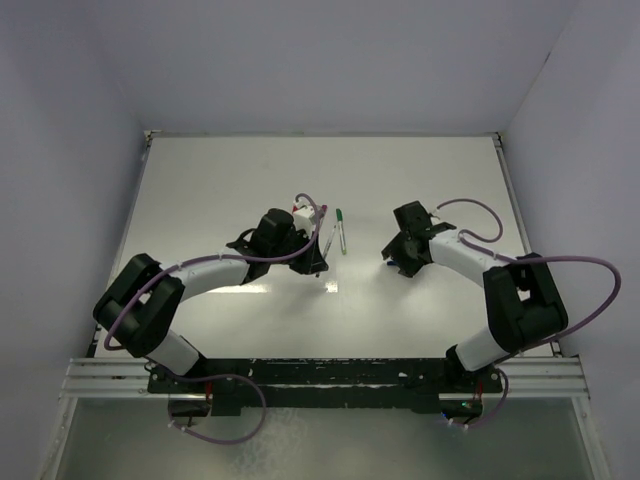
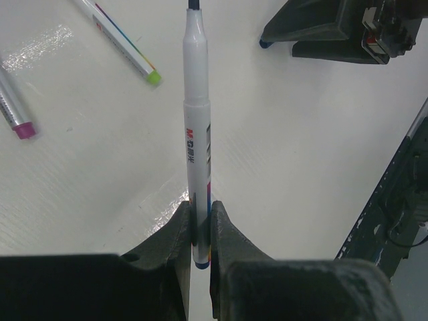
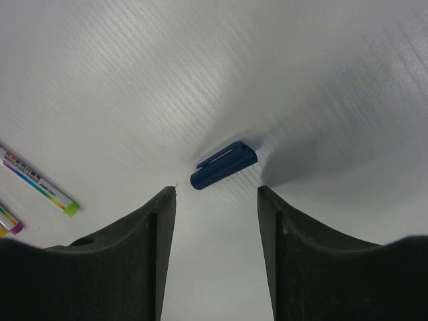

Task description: Insert the pens into the pen caps

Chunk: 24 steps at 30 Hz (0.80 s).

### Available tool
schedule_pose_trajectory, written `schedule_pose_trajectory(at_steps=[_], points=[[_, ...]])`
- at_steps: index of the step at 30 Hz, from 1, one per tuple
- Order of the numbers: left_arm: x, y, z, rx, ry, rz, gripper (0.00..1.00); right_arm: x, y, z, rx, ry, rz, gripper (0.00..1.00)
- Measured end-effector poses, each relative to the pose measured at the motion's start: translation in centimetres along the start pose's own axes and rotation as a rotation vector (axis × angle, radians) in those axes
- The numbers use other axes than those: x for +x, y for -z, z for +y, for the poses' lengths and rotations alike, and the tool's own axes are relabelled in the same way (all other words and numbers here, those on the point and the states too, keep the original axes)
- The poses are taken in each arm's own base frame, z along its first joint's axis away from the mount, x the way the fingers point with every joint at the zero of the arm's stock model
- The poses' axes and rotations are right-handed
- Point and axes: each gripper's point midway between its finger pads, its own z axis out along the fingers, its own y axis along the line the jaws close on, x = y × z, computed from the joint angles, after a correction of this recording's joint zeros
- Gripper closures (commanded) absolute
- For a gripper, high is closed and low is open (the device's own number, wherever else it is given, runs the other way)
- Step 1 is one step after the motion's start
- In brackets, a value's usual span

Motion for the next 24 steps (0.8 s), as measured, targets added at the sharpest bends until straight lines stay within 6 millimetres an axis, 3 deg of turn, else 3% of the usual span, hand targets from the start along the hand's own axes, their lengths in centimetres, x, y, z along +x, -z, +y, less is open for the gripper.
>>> schedule_pose_trajectory(at_steps=[17,24], points=[[0.4,-0.5,0.2,0.002,0.007,0.018,1.0,-0.9,-1.2,-0.2,0.034,-0.014,-0.036,0.46],[0.4,-0.5,0.2,0.005,0.007,0.021,1.0,-1.4,-1.7,0.3,0.06,0.034,-0.035,0.51]])
